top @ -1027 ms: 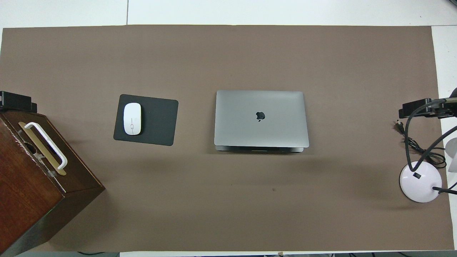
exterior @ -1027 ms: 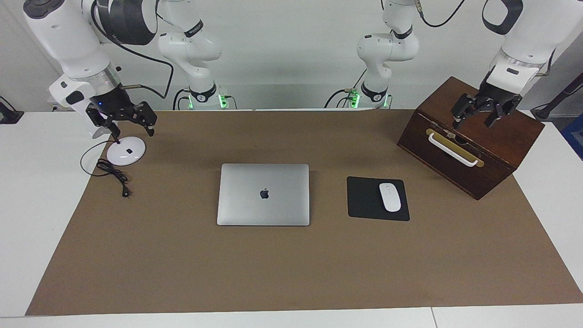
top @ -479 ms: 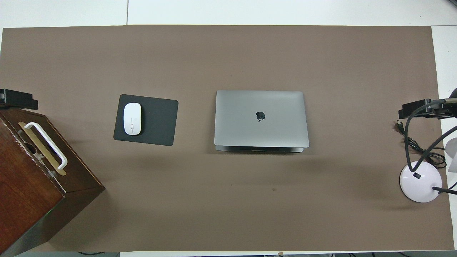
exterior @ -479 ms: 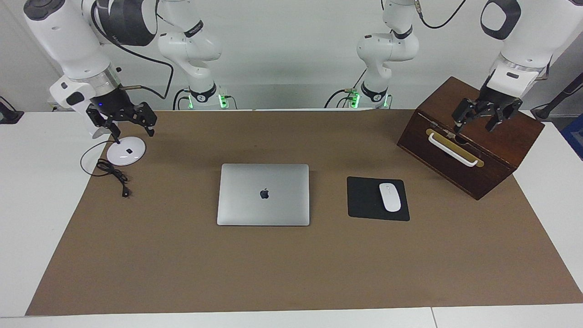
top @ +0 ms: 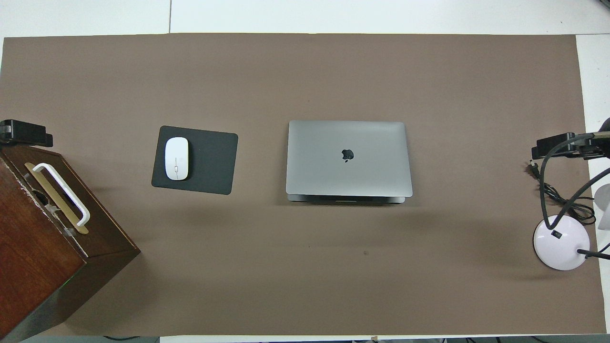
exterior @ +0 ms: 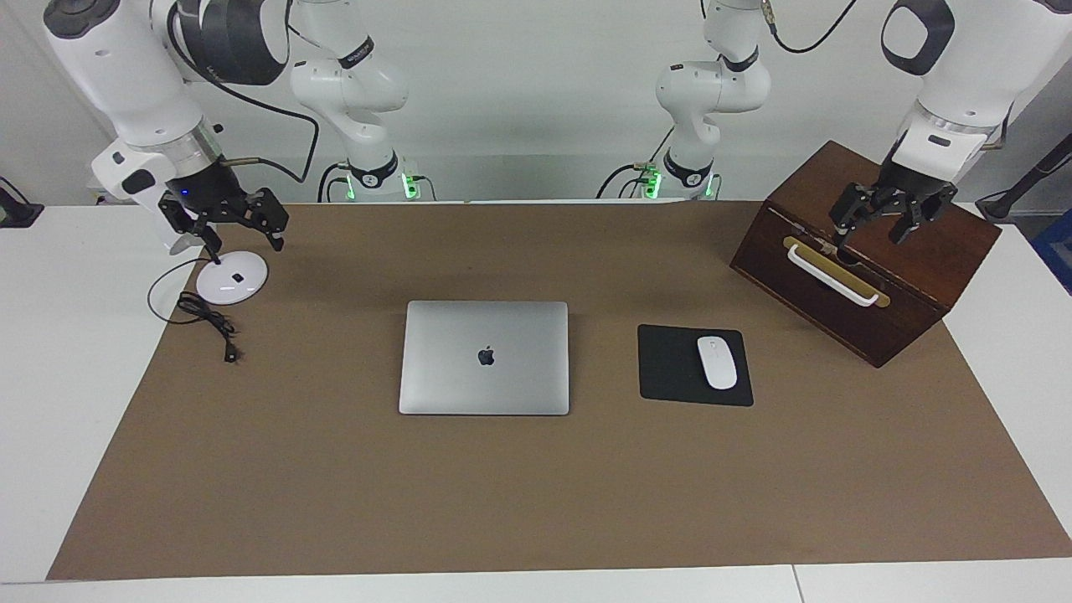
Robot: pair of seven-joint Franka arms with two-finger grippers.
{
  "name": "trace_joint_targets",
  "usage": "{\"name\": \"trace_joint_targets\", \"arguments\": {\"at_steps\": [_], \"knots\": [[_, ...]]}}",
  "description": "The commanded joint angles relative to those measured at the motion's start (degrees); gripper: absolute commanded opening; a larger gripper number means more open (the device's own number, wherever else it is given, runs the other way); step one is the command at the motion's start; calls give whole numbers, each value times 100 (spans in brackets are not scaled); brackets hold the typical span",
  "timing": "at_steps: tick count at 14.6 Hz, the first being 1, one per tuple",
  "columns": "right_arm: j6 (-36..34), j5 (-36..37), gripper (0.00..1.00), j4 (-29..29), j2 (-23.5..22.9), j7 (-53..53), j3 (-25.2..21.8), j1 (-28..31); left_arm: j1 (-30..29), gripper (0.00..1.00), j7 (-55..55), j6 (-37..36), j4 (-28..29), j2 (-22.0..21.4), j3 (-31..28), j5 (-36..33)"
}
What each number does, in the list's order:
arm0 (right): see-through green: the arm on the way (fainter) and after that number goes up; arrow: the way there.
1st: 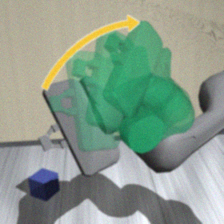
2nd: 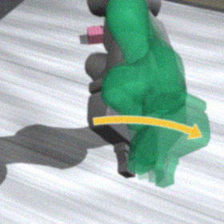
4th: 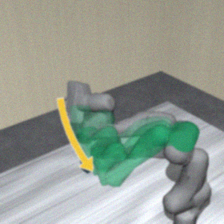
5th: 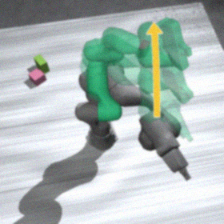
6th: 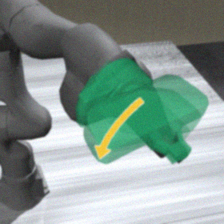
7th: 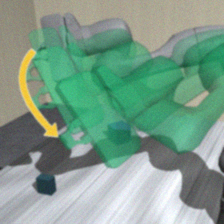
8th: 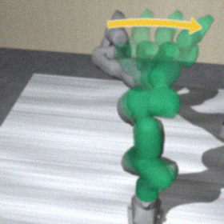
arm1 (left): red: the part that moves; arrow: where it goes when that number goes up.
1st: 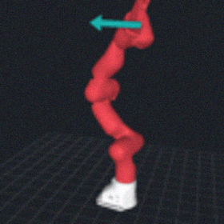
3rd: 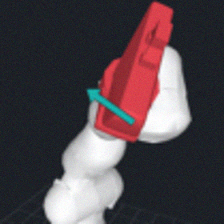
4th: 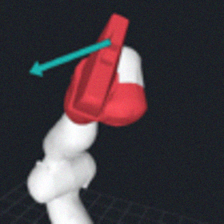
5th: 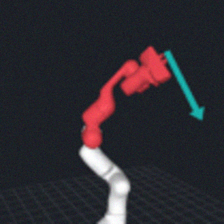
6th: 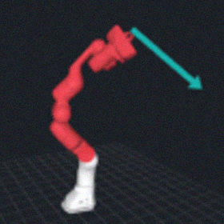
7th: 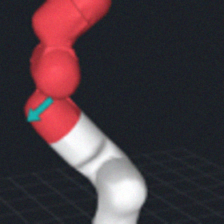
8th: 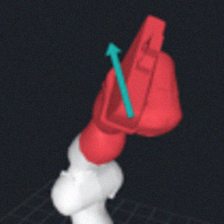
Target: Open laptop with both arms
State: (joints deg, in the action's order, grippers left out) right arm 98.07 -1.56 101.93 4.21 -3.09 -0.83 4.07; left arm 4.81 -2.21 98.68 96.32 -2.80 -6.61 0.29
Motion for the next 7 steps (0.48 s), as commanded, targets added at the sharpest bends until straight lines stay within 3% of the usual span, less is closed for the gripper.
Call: {"name": "trace_joint_targets", "arguments": {"at_steps": [1,3,7], "knots": [[72,-55,100,161,132,62,21,59,-7,37,63,152,177,-133,11,67],[90,-55,100,205,141,63,21,59,-33,0,63,152,177,-133,11,67],[90,-55,100,231,141,36,13,68,-16,0,220,143,177,-133,11,67]]}}
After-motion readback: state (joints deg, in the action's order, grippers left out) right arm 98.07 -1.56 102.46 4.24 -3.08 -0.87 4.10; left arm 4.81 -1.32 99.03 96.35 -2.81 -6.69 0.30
